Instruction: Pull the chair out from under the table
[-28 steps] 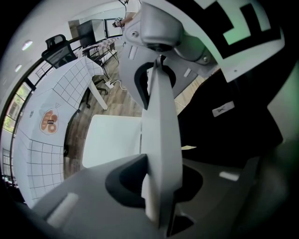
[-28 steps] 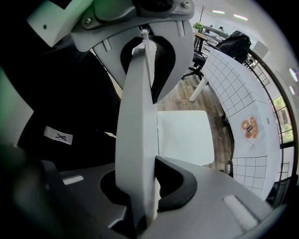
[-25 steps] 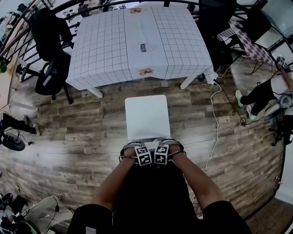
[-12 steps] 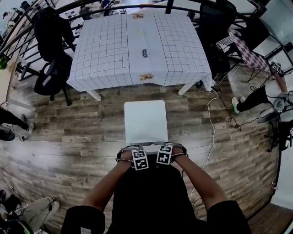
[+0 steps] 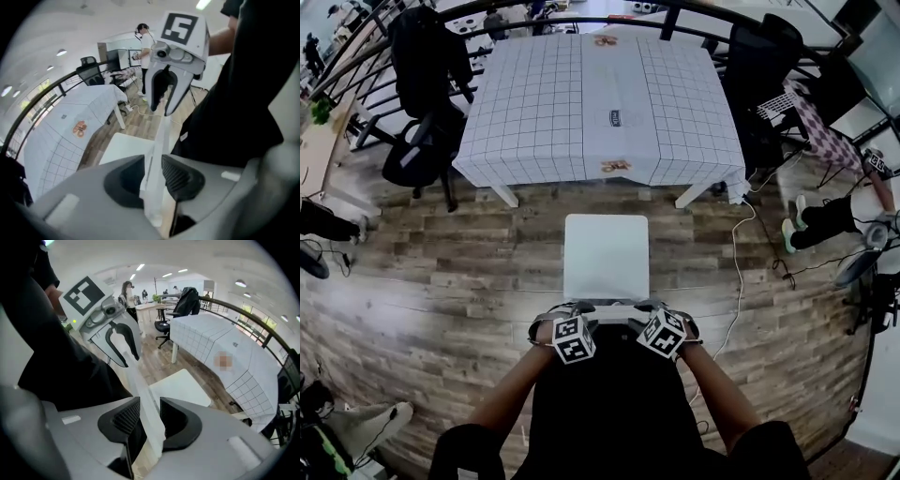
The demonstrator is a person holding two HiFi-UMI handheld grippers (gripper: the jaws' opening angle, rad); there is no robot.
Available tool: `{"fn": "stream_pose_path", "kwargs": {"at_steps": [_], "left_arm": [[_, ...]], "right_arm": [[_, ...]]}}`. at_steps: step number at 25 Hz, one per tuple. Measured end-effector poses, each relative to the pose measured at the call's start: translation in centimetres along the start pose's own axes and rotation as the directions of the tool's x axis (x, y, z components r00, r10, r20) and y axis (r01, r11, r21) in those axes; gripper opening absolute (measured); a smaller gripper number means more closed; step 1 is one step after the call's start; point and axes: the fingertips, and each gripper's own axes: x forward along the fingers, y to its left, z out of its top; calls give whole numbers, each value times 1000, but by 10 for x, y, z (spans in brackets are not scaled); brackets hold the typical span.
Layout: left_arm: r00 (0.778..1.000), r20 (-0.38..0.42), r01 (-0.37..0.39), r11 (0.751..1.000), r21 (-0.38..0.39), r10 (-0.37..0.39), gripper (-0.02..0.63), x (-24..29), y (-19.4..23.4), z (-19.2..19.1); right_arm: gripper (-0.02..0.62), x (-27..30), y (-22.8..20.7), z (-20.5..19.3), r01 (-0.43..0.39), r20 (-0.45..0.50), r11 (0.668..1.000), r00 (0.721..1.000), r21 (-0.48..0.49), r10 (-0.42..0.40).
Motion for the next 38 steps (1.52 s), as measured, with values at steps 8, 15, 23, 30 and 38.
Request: {"fn": "stream_pose_path", "kwargs": {"at_steps": [8, 15, 23, 30, 38], "left_arm": [[881, 323, -219, 904, -368, 345, 73, -93, 82, 37], [686, 524, -235, 835, -497, 505, 11, -136, 105, 83], [582, 574, -261, 800, -540, 577, 11, -200, 150, 110], [543, 564, -294, 771, -565, 621, 11, -205, 167, 113], [533, 555, -330, 761, -558, 638, 11, -201, 192, 120]], "right_arm": [[121, -85, -52, 103, 214, 405, 955, 870, 204, -281], [-1, -154, -92, 117, 219, 597, 837, 613, 501, -518], [-2, -209, -130, 160, 294, 600, 759, 476, 581, -644], [-3, -215, -137, 178, 314, 637, 774, 441, 550, -632], [-3, -214, -161, 176, 333, 599, 739, 437, 586, -671]]}}
